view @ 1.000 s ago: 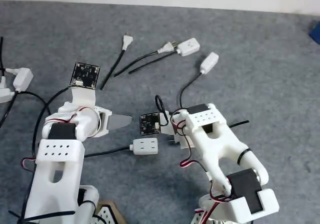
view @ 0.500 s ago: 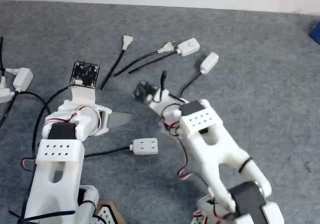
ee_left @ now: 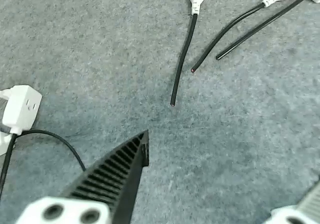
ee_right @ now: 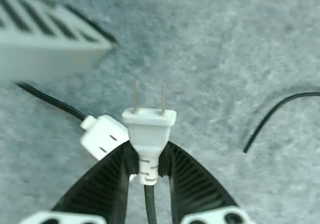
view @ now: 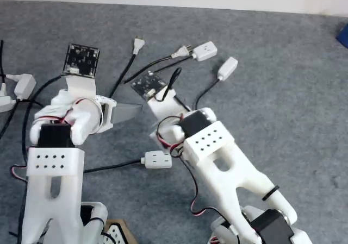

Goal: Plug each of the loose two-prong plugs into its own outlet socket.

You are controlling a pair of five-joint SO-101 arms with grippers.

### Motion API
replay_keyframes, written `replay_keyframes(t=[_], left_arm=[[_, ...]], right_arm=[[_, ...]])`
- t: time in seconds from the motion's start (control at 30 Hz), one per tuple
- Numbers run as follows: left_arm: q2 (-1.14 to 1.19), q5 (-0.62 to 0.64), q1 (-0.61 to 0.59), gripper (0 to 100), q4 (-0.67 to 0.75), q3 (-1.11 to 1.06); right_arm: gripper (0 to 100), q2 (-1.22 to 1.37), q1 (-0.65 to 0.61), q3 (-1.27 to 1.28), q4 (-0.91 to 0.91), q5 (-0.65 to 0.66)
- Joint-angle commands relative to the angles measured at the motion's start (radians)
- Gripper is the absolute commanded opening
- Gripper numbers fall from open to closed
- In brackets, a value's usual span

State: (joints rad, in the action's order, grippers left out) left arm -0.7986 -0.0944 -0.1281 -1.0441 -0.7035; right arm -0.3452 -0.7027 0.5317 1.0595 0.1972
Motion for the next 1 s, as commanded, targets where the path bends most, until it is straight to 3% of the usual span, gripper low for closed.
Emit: replay_keyframes(t=[0.0, 0.23, 0.53, 0.97], left_arm=[[-0.008, 0.003, -0.004, 49, -0.052, 0.059], [-0.008, 0.002, -0.002, 49, -0.048, -0.044], [-0.007, 0.002, 0.027, 49, 0.158, -0.251], [-0.007, 0.002, 0.025, 49, 0.180, -0.286]], right_arm=[[0.8, -0.053, -0.033, -0.027, -0.016, -0.060], [0.8, -0.053, -0.054, -0.030, 0.008, -0.069], [0.8, -0.053, -0.128, -0.298, 0.260, -0.069], [0.8, -0.051, -0.150, -0.357, 0.331, -0.058]])
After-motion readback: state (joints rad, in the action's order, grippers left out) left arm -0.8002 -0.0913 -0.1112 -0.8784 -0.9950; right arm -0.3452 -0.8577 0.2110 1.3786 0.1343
